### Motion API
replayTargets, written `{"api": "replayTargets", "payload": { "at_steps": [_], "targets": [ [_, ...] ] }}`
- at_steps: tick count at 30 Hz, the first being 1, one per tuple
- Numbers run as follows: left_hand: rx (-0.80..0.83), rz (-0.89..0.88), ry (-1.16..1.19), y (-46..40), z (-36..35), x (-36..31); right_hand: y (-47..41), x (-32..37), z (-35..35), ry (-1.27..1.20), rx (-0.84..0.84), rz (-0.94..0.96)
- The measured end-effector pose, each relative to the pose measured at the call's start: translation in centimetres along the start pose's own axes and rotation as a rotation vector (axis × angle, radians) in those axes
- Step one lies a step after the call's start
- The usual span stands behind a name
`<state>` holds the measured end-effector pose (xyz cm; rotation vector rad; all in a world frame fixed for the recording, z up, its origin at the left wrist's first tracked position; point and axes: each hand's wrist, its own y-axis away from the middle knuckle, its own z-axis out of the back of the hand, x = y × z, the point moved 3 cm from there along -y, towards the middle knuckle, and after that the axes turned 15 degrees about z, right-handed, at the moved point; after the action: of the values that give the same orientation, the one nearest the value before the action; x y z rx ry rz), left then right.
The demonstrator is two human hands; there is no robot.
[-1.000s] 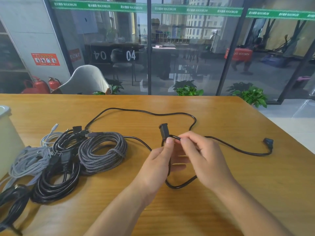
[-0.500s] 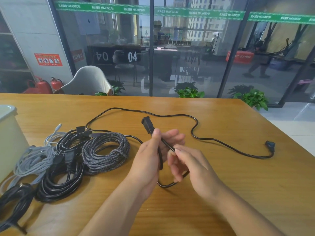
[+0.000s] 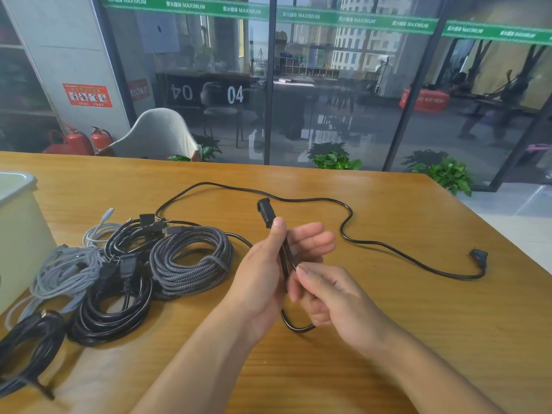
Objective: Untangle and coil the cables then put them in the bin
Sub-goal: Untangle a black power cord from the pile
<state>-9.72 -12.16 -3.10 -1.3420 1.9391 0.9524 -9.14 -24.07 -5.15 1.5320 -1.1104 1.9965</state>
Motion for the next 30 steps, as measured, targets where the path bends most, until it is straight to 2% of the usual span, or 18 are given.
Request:
{"api": "replayTargets", "payload": {
  "at_steps": [5,8,11,13,16,18,20,22,26,30],
  "targets": [
    [-0.017,0.005,0.119,0.4,-0.1,-0.6,0.1,-0.1,-0.2,0.044,0.05,-0.014],
    [-0.01,-0.009,0.182,0.8,0.0,-1.3,0.3,-0.2,-0.4,0.059,0.16,-0.026],
    [0.111,0.004,0.242,1.0,0.2,-1.9,0.5,-0.8,-0.4,0.067,0.337,-0.124],
    [0.219,0.042,0.228,1.2,0.1,-2.1,0.5,-1.0,0.0,0.134,0.387,-0.137],
    [0.332,0.101,0.09,1.6,-0.2,-2.0,0.1,-1.2,2.0,0.363,0.344,-0.1],
    [0.35,0.14,0.0,1.7,-0.3,-1.7,0.0,-1.4,4.4,0.656,0.318,-0.068],
    [0.366,0.179,-0.058,1.7,-0.2,-1.5,0.3,-1.8,6.9,0.868,0.298,-0.132],
    [0.396,0.213,-0.106,1.8,-0.2,-1.4,0.7,-2.1,9.3,0.951,0.25,-0.201],
    [0.431,0.256,-0.123,2.2,-0.1,-1.7,1.3,-1.3,12.9,1.169,0.147,-0.221],
    [0.404,0.251,-0.102,2.2,0.3,-2.1,2.3,-0.2,14.2,1.141,0.065,-0.318]
  ]
}}
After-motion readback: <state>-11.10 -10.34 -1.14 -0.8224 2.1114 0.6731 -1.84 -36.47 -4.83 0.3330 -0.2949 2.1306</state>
